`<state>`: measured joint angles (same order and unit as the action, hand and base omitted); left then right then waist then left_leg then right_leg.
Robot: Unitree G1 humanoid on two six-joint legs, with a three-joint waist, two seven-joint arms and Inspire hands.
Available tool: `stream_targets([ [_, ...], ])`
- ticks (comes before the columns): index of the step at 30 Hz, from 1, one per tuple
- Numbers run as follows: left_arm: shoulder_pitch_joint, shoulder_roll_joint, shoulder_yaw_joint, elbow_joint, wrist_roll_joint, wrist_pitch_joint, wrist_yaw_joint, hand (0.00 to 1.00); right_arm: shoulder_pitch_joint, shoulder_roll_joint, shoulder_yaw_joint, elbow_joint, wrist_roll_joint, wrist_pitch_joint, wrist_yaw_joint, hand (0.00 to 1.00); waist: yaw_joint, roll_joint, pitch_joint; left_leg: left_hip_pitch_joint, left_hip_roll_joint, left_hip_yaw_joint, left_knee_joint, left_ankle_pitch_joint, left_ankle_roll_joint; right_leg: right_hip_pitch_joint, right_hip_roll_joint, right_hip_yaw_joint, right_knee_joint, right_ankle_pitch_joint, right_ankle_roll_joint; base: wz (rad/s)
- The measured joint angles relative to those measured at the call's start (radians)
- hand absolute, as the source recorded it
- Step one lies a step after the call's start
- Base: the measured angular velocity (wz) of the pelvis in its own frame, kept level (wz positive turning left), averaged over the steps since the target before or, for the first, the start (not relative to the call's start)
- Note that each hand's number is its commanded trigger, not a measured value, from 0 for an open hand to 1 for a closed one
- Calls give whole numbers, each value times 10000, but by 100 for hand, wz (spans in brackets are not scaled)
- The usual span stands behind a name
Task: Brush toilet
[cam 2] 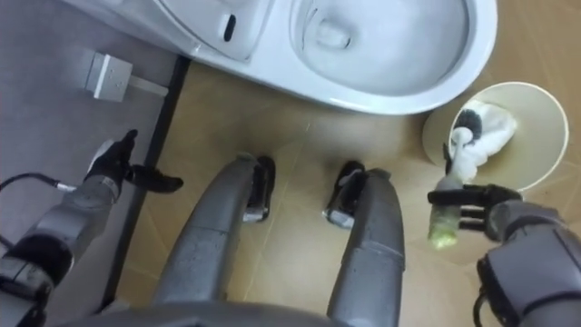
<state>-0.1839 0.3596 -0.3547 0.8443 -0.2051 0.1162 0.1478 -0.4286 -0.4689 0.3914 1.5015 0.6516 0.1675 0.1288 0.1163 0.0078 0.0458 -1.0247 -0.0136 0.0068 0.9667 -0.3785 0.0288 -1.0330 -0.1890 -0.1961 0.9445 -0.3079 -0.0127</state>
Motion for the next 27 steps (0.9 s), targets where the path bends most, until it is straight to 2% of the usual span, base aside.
stream_targets([
  [6,286,-115,79,0,0,-134,219,0,457,42,-1011,-8,781,-27,-94,100,-74,-30,-84,1292,76,48,-1064,200,35,1309,245,10,-1168,319,138,-6],
  [10,408,-411,417,17,125,-155,562,0,747,118,-1466,-8,1146,-23,-425,100,-116,-161,-128,2128,89,116,-1633,261,96,2141,329,40,-1715,446,254,-4],
  [14,814,-435,656,10,116,-153,731,0,1074,319,-1800,-60,1382,71,-835,100,-265,-269,-196,3080,225,173,-2258,298,97,3132,546,25,-2533,628,318,-9],
  [18,1098,-527,887,7,125,-148,836,0,1422,553,-2235,-137,1529,58,-1261,100,-334,-272,-198,3720,298,221,-2638,301,97,3769,655,21,-3002,737,352,-8],
  [21,1266,-618,1212,17,122,-171,869,0,1733,801,-2378,-242,2255,28,-1499,100,-319,-274,-201,4140,380,253,-2940,320,64,4198,777,15,-3381,838,330,-8],
  [23,1431,-660,1403,11,124,-313,884,0,2010,1038,-2596,-238,2793,-37,-1578,100,-329,-265,-206,4661,402,262,-3290,358,11,4688,842,15,-3701,869,331,0],
  [27,1574,-701,1698,16,234,-385,952,0,2258,1123,-2881,-222,3306,-43,-1662,100,-331,-233,-216,5210,448,320,-3614,378,-24,5183,898,3,-3946,882,320,-1],
])
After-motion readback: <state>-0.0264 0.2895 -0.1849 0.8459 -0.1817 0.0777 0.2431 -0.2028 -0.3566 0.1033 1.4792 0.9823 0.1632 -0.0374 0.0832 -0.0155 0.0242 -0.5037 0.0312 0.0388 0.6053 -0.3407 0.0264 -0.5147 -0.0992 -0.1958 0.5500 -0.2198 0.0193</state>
